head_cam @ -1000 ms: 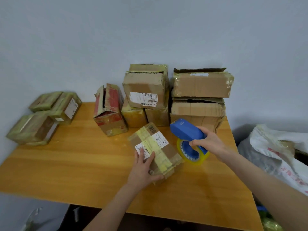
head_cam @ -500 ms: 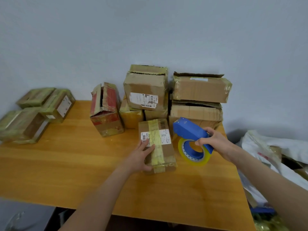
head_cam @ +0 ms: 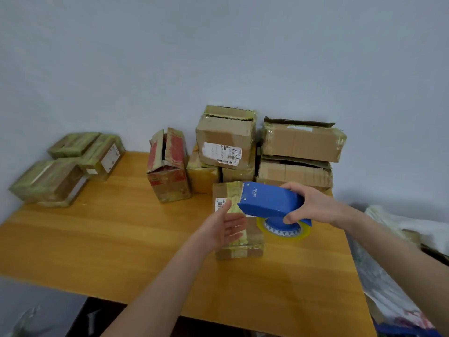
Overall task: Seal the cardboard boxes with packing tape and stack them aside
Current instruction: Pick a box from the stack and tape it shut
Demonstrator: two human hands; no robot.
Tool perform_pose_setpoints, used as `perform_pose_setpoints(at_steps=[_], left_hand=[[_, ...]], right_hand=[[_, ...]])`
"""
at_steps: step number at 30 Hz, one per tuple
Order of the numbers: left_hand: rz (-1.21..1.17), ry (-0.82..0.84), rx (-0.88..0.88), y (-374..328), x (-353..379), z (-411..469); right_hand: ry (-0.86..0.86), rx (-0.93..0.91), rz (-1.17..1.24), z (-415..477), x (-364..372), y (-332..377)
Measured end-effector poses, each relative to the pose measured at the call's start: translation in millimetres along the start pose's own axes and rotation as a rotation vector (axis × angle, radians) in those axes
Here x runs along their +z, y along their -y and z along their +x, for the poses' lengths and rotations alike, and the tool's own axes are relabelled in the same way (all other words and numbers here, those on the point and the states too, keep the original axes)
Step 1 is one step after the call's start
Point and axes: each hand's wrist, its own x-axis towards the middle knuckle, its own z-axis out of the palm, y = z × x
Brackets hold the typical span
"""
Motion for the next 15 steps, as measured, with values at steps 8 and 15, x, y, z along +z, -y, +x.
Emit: perform_pose_setpoints(at_steps=[8, 15], left_hand=[[0.031, -0.116, 0.103, 5.4, -9.8, -0.1], [0.365, -0.306, 0.255, 20.4, -3.3, 3.7]], right_hand=[[0.041, -0.05, -0.201, 5.2, 9.2, -13.6], [0.036, -0.062, -0.441, 18.2, 22.6, -29.0]])
